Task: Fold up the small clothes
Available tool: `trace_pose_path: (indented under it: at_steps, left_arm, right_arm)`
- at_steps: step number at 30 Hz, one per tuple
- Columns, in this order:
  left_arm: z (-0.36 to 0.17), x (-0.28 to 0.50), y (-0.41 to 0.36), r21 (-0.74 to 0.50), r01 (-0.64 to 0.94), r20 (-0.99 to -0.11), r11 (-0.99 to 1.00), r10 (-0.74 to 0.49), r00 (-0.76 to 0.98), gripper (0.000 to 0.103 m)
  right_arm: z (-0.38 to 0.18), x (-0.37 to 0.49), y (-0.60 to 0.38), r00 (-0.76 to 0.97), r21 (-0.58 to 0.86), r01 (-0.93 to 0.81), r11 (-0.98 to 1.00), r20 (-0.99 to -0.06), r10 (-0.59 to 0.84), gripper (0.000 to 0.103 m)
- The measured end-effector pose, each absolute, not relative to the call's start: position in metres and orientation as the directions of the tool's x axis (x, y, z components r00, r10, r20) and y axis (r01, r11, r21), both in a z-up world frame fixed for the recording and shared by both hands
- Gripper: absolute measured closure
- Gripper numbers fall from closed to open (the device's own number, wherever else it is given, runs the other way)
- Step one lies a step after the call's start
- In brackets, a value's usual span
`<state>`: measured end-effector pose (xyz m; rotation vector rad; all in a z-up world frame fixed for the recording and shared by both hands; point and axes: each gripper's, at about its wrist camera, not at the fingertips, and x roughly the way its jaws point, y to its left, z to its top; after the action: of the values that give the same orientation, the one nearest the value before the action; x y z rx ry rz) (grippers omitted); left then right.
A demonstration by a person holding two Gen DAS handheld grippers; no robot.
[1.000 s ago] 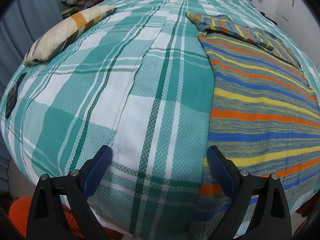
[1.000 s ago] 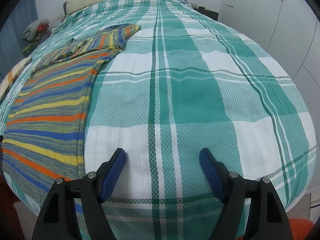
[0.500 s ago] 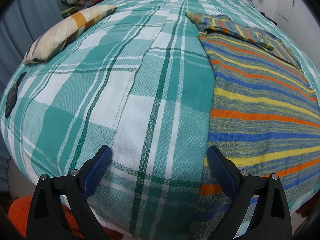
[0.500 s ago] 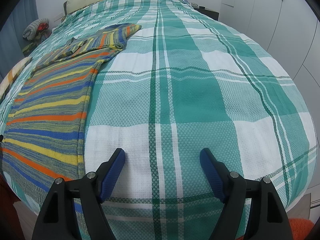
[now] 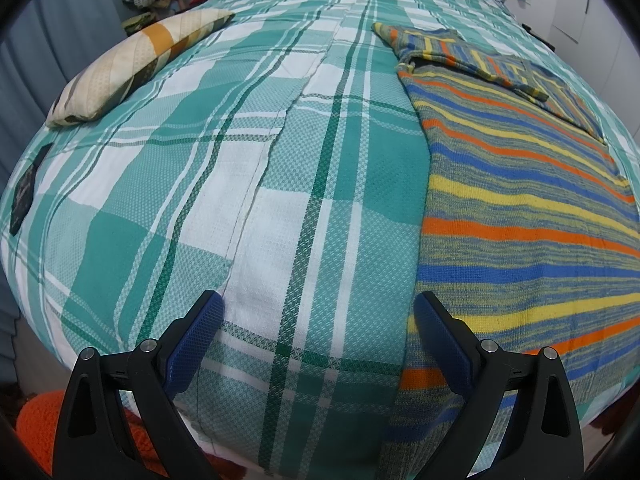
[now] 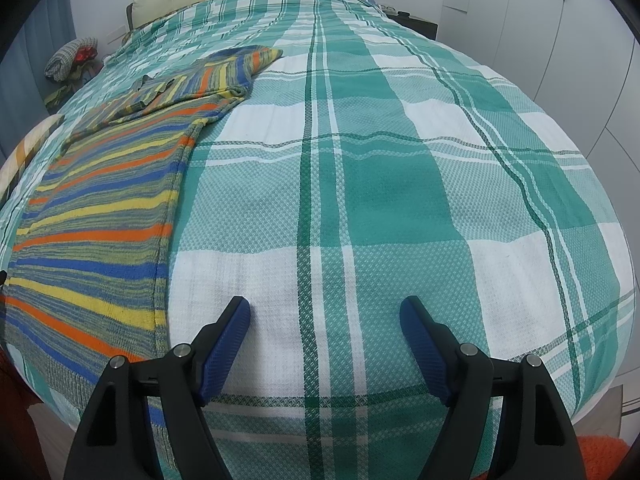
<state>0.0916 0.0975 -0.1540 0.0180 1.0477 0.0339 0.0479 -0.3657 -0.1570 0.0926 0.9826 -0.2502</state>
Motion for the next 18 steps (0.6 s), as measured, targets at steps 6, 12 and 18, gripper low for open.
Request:
trace_pose_path:
  at_steps: [6, 12, 18]
  left_arm:
    - [-0.1541, 0.0917, 0.0976, 0.031, -0.019, -0.866, 0.999, 0.036, 0.499, 0.006]
    - [-0.1541, 0.0918, 0.0976, 0.030, -0.020, -0.866, 0.999, 0.036, 0.499, 0.006]
    - [-0.1544, 0.0918, 0.0978, 0.030, -0.020, -0.866, 0.999, 0.036, 0.499, 0.006]
  right_arm:
    - [-0.1570, 0.0483, -0.3659, 0.528, -0.036, 0.251, 0.967, -0.832, -0.167, 0.026]
    - [-0.1568, 0.0487, -0.3664, 0.528, -0.035, 0.250, 0.968, -0.833, -0.167, 0.026]
    - [-0.1566, 0.0489, -0.3665, 0.528, -0.035, 0.250, 0.968, -0.833, -0.167, 0.026]
